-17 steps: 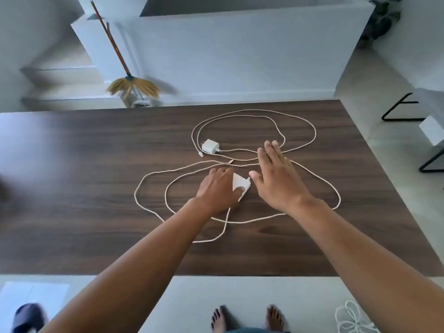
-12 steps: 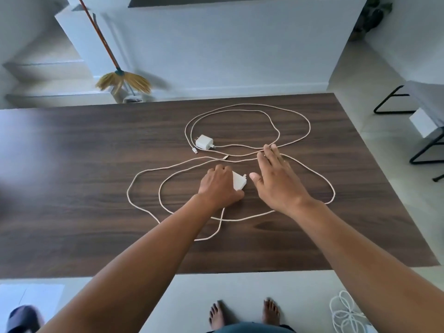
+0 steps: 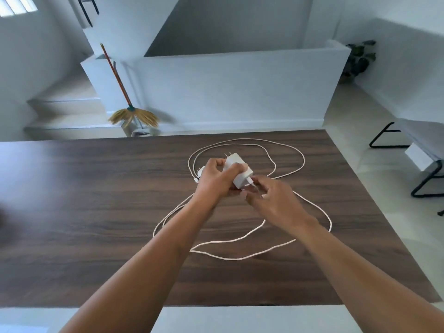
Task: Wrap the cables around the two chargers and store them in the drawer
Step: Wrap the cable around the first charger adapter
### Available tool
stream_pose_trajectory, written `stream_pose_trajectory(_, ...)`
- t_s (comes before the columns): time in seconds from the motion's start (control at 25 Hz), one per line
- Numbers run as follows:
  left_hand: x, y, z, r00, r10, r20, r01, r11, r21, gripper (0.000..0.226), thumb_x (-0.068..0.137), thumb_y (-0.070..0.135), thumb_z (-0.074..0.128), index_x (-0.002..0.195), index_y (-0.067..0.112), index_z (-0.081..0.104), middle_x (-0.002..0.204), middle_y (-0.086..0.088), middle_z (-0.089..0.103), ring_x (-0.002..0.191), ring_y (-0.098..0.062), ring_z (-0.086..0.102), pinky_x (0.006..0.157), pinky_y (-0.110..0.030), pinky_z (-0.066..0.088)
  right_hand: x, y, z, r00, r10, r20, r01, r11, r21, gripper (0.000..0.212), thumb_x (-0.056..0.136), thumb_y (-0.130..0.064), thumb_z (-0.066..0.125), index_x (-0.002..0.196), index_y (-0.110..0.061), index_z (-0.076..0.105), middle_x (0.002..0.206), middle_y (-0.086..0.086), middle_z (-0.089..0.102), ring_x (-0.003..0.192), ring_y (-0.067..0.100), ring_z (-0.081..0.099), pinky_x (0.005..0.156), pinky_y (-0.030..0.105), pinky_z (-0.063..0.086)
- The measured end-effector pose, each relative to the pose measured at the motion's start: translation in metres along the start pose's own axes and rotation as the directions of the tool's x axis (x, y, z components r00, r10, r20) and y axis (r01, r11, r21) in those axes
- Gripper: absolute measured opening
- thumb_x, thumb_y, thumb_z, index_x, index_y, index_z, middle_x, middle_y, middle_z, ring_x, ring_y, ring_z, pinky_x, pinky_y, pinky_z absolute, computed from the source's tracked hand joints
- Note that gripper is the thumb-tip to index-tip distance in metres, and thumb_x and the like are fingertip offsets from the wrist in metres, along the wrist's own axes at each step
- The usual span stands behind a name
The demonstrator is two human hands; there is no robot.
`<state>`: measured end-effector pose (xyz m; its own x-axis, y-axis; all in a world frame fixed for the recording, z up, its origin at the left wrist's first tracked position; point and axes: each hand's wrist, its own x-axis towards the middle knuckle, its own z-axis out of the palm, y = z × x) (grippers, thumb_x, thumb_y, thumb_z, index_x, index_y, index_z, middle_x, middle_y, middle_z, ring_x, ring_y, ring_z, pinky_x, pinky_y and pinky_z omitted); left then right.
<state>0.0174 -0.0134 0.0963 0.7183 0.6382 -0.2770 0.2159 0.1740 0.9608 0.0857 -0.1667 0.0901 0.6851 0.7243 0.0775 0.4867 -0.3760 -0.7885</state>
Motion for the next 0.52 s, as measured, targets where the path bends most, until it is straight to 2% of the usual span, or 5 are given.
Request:
stream_pose_trajectory(0.04, -0.005, 0.008, 0.001, 0.999, 0.032, 0.031, -0.031, 0.999, -0.044, 0.066, 0.069, 0.033, 0.082, 0.126, 0.013, 0.055, 0.107, -0.017, 0.078, 0.088, -0.035, 0.080, 0.078, -0.051, 0.067, 0.002, -0.006, -0.004, 0.998, -0.029, -0.054, 0.030, 0.999, 0.020, 0.019, 0.094, -0.021, 0.068, 0.111, -0.025, 0.076, 0.088, -0.004, 0.078, 0.078, 0.005, 0.067, 0.065, 0.015, 0.045)
stream_pose_trajectory(0.12, -0.016, 0.025, -0.003, 0.993, 0.077, 0.094, -0.068, 0.993, -0.091, 0.059, 0.075, 0.029, 0.081, 0.128, 0.018, 0.059, 0.109, -0.013, 0.076, 0.086, -0.035, 0.078, 0.082, -0.049, 0.065, 0.007, -0.018, -0.018, 0.992, -0.081, -0.095, 0.086, 0.995, 0.049, 0.027, 0.095, -0.008, 0.060, 0.101, -0.026, 0.079, 0.068, -0.007, 0.072, 0.056, 0.003, 0.055, 0.052, 0.015, 0.038)
stream_pose_trajectory(0.24, -0.030, 0.041, -0.017, 0.965, 0.063, 0.255, -0.060, 0.998, -0.018, 0.028, 0.092, 0.023, 0.075, 0.115, 0.008, 0.068, 0.093, -0.017, 0.077, 0.078, -0.030, 0.074, 0.090, -0.052, 0.061, 0.015, -0.034, -0.051, 0.993, -0.118, -0.009, 0.119, 0.993, 0.019, 0.031, 0.096, -0.002, 0.056, 0.098, -0.020, 0.081, 0.058, -0.015, 0.068, 0.045, 0.003, 0.050, 0.048, 0.015, 0.037)
stream_pose_trajectory(0.36, -0.040, 0.050, -0.031, 0.925, 0.049, 0.376, -0.087, 0.992, 0.086, 0.054, 0.084, 0.028, 0.081, 0.119, -0.008, 0.060, 0.106, -0.034, 0.073, 0.088, -0.041, 0.075, 0.077, -0.048, 0.066, 0.029, -0.049, -0.074, 0.987, -0.139, 0.079, 0.144, 0.988, -0.063, 0.022, 0.094, -0.008, 0.060, 0.088, -0.013, 0.081, 0.071, 0.005, 0.077, 0.066, 0.030, 0.068, 0.065, 0.039, 0.055)
stream_pose_trajectory(0.52, -0.051, 0.055, -0.026, 0.898, 0.104, 0.427, -0.231, 0.938, 0.258, 0.031, 0.092, 0.017, 0.076, 0.116, -0.002, 0.069, 0.100, -0.029, 0.078, 0.080, -0.034, 0.077, 0.069, -0.042, 0.067, 0.043, -0.068, -0.086, 0.982, -0.126, 0.142, 0.143, 0.983, -0.115, 0.018, 0.097, -0.017, 0.063, 0.092, -0.014, 0.081, 0.063, -0.004, 0.072, 0.066, 0.011, 0.068, 0.070, 0.030, 0.054)
